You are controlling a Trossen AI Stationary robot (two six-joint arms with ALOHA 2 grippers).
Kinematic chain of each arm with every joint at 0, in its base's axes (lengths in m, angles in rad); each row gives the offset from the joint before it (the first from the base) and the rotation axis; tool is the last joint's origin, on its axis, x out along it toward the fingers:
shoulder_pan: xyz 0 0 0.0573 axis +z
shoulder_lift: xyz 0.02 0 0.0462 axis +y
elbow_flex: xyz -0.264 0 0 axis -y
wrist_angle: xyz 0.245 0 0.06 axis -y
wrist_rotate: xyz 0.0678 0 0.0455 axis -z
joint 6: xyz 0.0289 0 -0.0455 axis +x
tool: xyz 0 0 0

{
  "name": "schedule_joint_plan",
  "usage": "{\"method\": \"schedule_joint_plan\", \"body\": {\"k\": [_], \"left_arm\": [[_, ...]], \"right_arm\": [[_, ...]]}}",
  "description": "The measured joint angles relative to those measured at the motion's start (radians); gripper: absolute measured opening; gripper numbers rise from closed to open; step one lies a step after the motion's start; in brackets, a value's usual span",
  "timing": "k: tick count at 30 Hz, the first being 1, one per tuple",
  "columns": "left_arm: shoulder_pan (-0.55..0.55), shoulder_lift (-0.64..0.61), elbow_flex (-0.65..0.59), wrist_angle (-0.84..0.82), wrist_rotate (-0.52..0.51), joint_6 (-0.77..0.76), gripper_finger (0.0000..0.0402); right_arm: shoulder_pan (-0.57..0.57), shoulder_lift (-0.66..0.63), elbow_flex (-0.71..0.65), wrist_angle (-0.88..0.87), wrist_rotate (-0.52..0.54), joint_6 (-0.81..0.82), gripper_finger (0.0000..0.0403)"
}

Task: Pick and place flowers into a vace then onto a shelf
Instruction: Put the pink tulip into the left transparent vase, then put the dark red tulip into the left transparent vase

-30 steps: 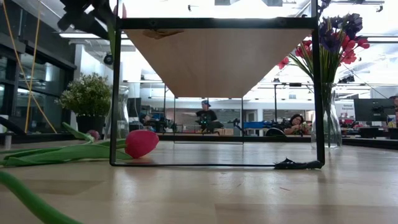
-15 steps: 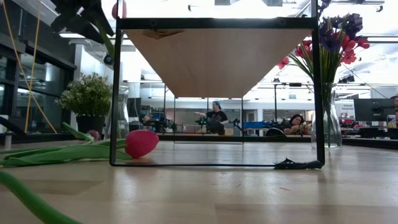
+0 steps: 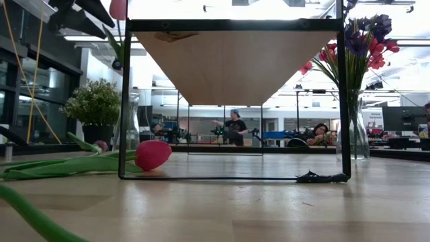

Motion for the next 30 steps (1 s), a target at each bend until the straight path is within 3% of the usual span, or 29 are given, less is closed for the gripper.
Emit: {"method": "schedule_joint_plan", "body": {"k": [17,22,30], "left_arm": [[0.000,-0.057,0.000,-0.083,0.004,-0.046,0.0234],[0.000,-0.056,0.000,-0.125,0.101,-0.102,0.0234],[0.000,-0.056,0.000,-0.214,0.375,-0.285,0.0234]], "right_arm": [[0.000,0.000,0.000,0.000,0.000,0.000,0.0181],[0.000,0.000,0.000,0.000,0.000,0.000,0.0181],[0.000,0.000,0.000,0.000,0.000,0.000,0.0181]]}}
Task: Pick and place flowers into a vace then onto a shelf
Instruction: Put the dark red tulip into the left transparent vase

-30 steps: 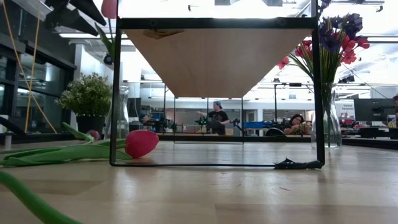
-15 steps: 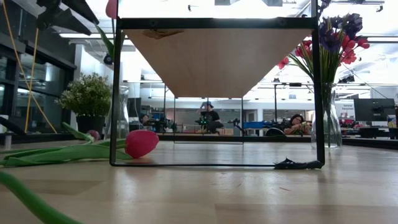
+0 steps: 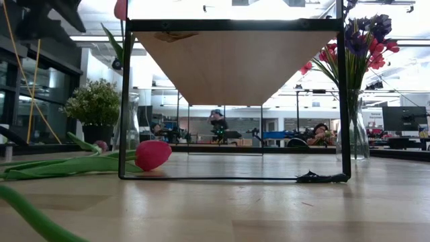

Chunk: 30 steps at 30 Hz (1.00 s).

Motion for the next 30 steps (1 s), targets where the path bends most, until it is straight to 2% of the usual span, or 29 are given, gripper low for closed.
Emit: {"method": "schedule_joint_plan", "body": {"k": [3,6,12,21,30], "left_arm": [[0.000,0.002,0.000,-0.031,0.081,-0.066,0.0234],[0.000,0.003,0.000,-0.052,0.109,-0.124,0.0234],[0.000,0.039,0.000,-0.076,0.095,-0.170,0.0234],[0.000,0.167,-0.020,-0.227,0.041,-0.319,0.0234],[0.000,0.285,-0.121,-0.121,0.068,-0.368,0.0234]], "right_arm": [[0.000,0.000,0.000,0.000,0.000,0.000,0.0181],[0.000,0.000,0.000,0.000,0.000,0.000,0.0181],[0.000,0.000,0.000,0.000,0.000,0.000,0.0181],[0.000,0.000,0.000,0.000,0.000,0.000,0.0181],[0.000,0.000,0.000,-0.008,0.000,0.000,0.0181]]}}
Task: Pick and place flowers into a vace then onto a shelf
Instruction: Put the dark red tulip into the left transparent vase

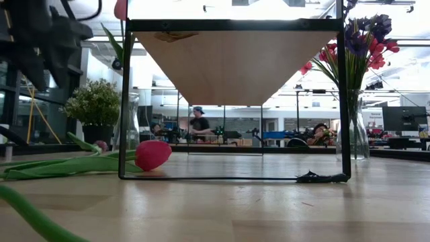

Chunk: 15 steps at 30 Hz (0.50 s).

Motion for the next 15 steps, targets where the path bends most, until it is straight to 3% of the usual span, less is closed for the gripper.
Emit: {"method": "schedule_joint_plan", "body": {"k": [15], "left_arm": [[0.000,0.110,-0.179,0.309,0.030,-0.041,0.0234]], "right_arm": [[0.000,0.000,0.000,0.000,0.000,0.000,0.0181]]}}
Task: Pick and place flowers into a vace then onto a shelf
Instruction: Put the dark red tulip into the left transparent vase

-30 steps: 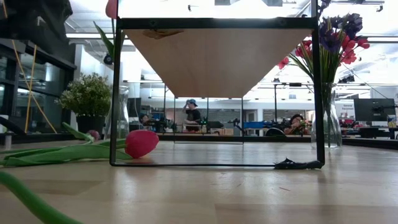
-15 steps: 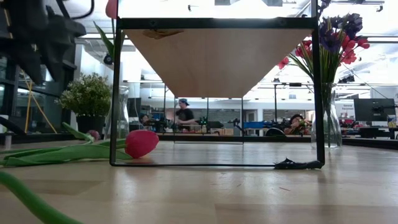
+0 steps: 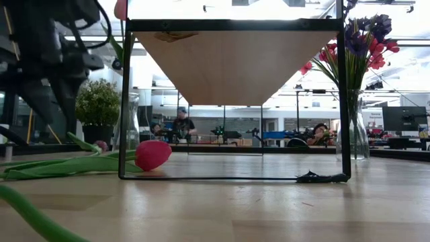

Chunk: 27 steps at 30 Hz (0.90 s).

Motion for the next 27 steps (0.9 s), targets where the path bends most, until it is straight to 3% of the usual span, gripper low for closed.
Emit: {"method": "schedule_joint_plan", "body": {"k": [10,27], "left_arm": [[0.000,0.044,-0.028,0.104,-0.117,-0.066,0.0234],[0.001,0.250,-0.028,0.246,-0.161,-0.041,0.0234]], "right_arm": [[0.000,0.000,0.000,0.000,0.000,0.000,0.0181],[0.000,0.000,0.000,0.000,-0.009,0.007,0.0181]]}}
